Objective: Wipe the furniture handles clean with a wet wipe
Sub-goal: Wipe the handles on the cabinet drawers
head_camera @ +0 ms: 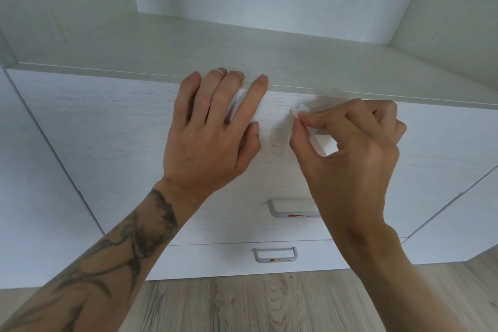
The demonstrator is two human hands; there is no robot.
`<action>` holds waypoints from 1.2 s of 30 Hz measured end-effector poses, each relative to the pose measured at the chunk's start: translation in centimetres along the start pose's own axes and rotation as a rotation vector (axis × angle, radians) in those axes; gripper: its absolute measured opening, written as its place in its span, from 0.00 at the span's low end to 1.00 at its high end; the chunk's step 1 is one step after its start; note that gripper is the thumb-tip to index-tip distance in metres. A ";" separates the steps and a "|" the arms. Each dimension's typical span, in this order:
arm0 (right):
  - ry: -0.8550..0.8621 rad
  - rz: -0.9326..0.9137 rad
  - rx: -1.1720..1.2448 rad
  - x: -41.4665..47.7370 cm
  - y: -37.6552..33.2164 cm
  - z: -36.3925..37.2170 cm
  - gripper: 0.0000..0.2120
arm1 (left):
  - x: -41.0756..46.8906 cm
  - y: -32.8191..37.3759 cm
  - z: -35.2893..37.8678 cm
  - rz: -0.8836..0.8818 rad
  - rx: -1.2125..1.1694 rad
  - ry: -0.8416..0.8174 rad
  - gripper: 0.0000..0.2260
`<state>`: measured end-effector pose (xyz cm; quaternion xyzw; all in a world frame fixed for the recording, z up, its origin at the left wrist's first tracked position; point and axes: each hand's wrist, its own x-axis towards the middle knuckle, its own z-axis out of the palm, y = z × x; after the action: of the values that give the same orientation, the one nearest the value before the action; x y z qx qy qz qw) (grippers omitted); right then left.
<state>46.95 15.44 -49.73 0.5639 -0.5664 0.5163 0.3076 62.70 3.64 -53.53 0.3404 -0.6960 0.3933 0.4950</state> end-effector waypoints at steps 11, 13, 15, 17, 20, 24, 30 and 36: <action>0.046 -0.035 -0.012 0.0 -0.2 1.0 0.08 | -0.1 -0.1 0.1 0.006 0.006 0.004 0.23; 0.029 -0.034 -0.009 0.2 -0.1 1.1 0.08 | 0.0 -0.1 0.1 0.008 0.005 0.003 0.23; 0.053 -0.044 0.001 -0.3 0.3 0.5 0.07 | 0.0 -0.1 0.0 0.005 0.008 0.000 0.23; 0.083 -0.051 0.009 -0.5 0.4 0.3 0.07 | 0.0 -0.1 0.0 0.002 0.008 -0.001 0.23; 0.019 -0.039 0.003 0.3 0.0 0.9 0.07 | 0.0 -0.2 0.1 0.013 0.009 -0.002 0.23; 0.006 -0.057 0.024 -0.1 0.9 0.5 0.05 | -0.2 -0.3 0.1 0.012 0.005 -0.007 0.24; 0.026 -0.027 0.162 -1.3 2.1 -0.4 0.03 | -0.1 -0.2 0.1 0.008 0.009 -0.006 0.23; 0.001 -0.091 0.173 -0.7 2.5 -0.2 0.03 | -0.1 -0.3 0.0 0.015 0.018 -0.014 0.23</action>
<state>44.64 15.42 -50.92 0.6135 -0.4932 0.5490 0.2810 62.97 3.49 -53.54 0.3423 -0.6984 0.4011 0.4839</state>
